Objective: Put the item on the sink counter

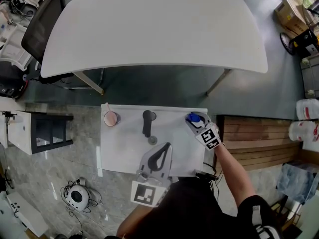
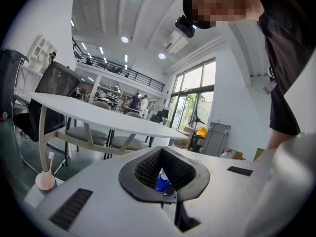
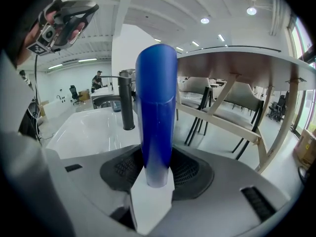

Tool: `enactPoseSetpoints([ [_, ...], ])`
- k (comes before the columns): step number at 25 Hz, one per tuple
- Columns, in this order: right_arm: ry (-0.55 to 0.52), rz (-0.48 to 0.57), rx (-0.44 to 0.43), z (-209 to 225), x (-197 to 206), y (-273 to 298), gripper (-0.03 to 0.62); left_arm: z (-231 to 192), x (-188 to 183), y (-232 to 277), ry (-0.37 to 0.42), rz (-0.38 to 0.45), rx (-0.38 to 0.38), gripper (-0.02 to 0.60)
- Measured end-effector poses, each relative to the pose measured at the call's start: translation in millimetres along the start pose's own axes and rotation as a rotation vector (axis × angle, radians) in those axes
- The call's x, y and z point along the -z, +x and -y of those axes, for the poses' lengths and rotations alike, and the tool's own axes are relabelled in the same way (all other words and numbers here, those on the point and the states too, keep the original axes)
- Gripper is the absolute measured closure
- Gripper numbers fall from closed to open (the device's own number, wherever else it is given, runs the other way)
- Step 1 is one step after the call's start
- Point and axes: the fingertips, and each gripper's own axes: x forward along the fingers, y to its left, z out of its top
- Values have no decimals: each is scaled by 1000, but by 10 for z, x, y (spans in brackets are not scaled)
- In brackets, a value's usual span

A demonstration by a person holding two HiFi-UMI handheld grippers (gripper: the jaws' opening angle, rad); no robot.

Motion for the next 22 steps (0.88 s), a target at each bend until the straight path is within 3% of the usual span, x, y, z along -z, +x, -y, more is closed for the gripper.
enactPoseSetpoints([
  [15, 1, -4, 30, 9, 61, 2, 430, 74, 2, -172, 4, 20, -21, 566],
  [22, 18, -15, 45, 15, 75, -38, 381, 131, -1, -268, 6, 27, -22, 566],
])
